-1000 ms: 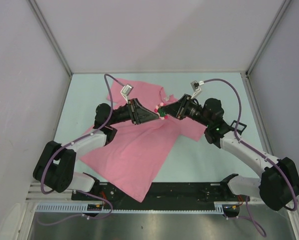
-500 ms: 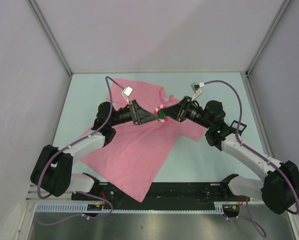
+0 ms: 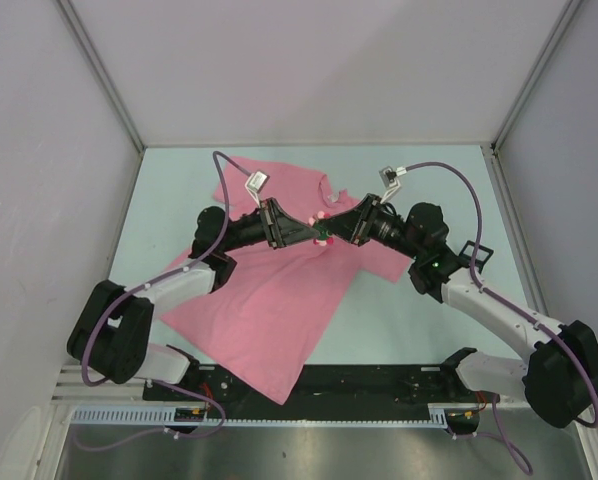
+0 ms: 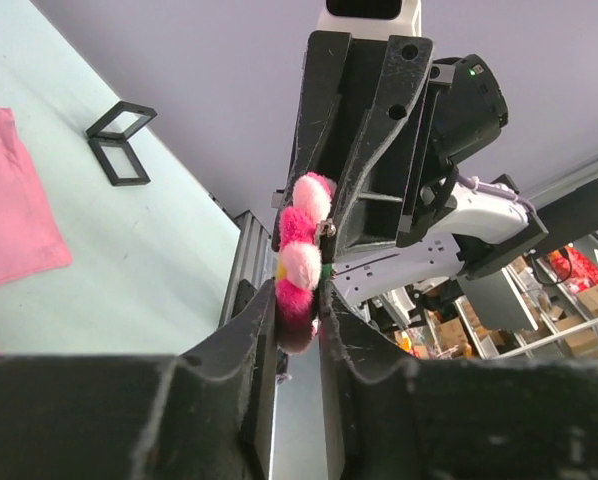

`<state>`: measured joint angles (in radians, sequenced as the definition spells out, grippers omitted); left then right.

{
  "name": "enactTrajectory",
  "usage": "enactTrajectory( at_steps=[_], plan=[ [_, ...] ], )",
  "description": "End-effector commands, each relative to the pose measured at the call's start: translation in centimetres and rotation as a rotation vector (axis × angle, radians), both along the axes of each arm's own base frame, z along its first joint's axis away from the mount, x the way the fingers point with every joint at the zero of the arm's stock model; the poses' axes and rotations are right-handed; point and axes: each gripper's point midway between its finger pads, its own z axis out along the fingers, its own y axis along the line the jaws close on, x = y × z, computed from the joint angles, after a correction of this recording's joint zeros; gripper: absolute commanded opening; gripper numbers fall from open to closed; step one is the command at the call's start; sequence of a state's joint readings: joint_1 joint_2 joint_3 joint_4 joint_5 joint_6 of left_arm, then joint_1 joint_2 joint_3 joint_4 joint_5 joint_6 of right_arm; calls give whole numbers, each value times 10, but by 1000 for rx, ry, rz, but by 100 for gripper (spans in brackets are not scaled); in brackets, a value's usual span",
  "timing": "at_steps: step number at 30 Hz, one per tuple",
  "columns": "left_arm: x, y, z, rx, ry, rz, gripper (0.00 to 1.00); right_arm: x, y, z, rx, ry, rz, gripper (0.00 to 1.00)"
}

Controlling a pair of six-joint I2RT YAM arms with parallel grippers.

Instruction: Remove the brooch from the garment

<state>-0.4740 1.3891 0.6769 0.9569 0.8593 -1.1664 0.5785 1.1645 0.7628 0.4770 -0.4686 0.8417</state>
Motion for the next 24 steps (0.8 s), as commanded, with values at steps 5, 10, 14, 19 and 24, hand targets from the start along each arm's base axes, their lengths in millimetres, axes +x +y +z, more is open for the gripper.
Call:
enactTrajectory(
  at_steps=[5,10,14,19,24],
  plan=[
    [-6,-1,7,-38,-25,-32,5,-7,-5,21,47,-34,4,3],
    [-7,-3,0,-12,4,-52,0,-8,-15,20,58,-15,12,18],
    [-6,-3,-3,-5,15,-50,0,-10,-19,17,56,-8,13,25],
    [-7,-3,-3,-2,14,-55,0,-14,-19,20,72,-24,38,33],
    [-7,-3,-5,-1,21,-58,0,-11,-24,19,82,-17,27,33]
  ],
)
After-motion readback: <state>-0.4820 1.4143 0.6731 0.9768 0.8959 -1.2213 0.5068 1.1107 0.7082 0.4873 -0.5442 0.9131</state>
